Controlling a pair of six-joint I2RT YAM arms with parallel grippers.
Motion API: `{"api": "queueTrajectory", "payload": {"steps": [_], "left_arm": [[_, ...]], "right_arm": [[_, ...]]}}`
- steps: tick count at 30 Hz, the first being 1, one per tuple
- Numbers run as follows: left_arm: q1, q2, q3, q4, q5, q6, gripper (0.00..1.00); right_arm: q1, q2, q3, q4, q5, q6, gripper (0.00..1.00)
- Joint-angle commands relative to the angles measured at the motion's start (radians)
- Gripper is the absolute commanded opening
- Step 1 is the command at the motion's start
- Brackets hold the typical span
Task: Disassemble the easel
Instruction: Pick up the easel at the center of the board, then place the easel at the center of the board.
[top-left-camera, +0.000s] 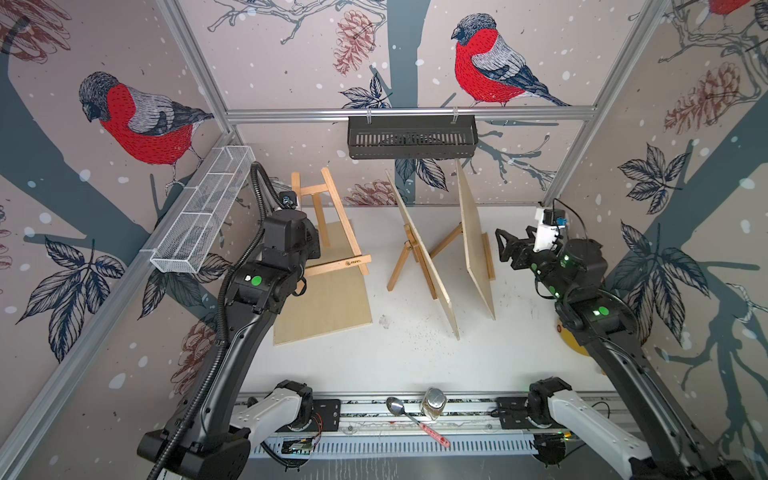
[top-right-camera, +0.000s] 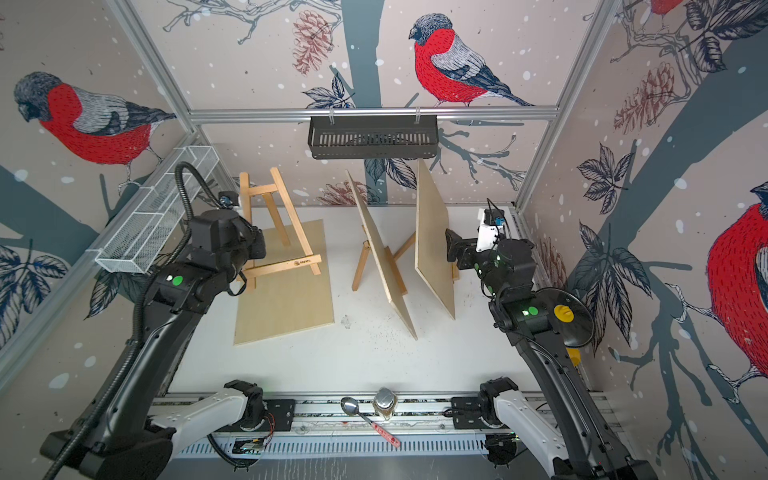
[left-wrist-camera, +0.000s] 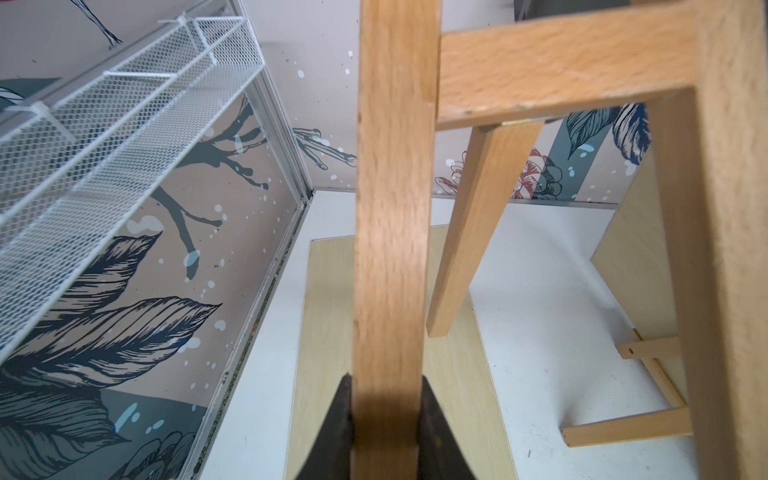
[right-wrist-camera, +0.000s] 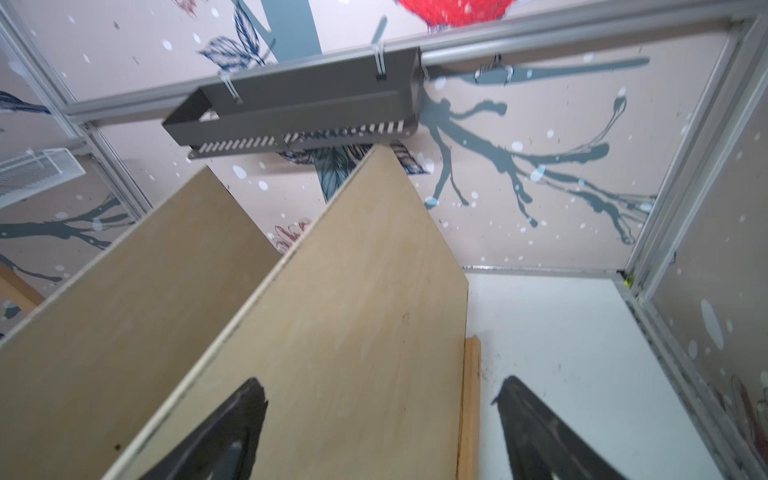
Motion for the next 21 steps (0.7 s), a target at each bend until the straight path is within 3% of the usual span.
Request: {"api": "queueTrajectory", "payload": {"steps": [1, 5, 9, 13, 15, 18, 21], "left_arm": [[-0.017, -0.031, 0.019, -0.015, 0.004, 0.039, 0.14], [-0.097, -0.051, 0.017, -0.027, -0.048, 0.046, 0.14], [-0.177, -0.050, 0.023, -0.025, -0.110, 0.028, 0.14], [-0.193, -0.058, 0.015, 0.014, -0.090, -0.003, 0.14], [-0.201, -0.066, 0.002, 0.047, -0.080, -0.006, 0.14], [-0.211, -0.064, -0.008, 0.078, -0.078, -0.009, 0.14], [-0.221, -0.054, -0.010, 0.095, -0.083, -0.006, 0.14]], "right_arm": [[0.054, -0.045, 0.042, 0.077, 0.009, -0.015, 0.87], [0.229, -0.043, 0.137, 0.085, -0.006, -0.041, 0.84], [0.503, 0.022, 0.223, 0.102, 0.061, -0.072, 0.82], [0.790, 0.145, 0.298, 0.105, 0.283, -0.123, 0.83], [0.882, 0.222, 0.351, 0.083, 0.416, -0.127, 0.83], [0.995, 0.346, 0.436, 0.036, 0.609, -0.144, 0.83], [1.046, 0.462, 0.518, -0.009, 0.701, -0.146, 0.83]]}}
